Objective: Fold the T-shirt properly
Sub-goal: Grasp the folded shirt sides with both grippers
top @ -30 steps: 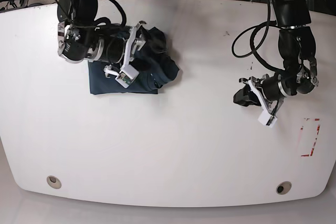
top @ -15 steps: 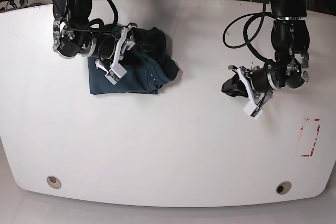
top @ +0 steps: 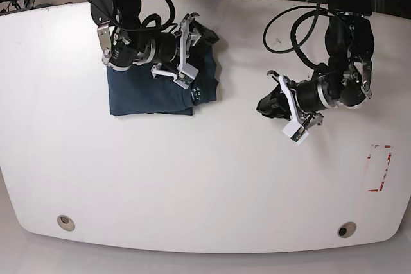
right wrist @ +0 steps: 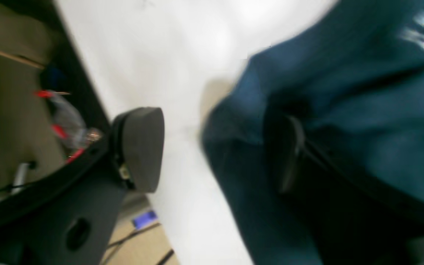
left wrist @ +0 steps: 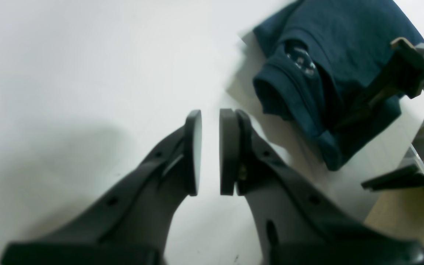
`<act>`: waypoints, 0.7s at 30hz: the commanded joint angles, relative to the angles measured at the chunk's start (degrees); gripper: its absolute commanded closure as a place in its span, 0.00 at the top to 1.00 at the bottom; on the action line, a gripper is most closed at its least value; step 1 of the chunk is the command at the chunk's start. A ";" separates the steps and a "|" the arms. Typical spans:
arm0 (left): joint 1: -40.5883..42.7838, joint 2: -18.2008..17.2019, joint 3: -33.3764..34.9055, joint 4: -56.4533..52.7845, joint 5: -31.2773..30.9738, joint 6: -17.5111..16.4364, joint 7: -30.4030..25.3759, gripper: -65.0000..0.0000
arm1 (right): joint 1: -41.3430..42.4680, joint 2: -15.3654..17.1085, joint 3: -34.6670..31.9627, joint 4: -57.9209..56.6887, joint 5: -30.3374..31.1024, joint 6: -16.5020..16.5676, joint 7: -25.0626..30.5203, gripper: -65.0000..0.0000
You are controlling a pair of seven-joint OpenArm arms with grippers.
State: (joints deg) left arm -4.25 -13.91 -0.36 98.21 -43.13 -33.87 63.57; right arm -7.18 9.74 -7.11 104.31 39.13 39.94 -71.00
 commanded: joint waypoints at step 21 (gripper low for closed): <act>-0.63 10.18 19.66 2.49 19.35 -0.11 -2.52 0.11 | 8.10 12.11 24.13 -5.98 10.14 0.06 1.07 0.23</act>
State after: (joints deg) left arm -3.95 -5.08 17.93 100.71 -24.64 -33.93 63.11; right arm -1.50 20.49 17.10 100.25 47.92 39.90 -70.96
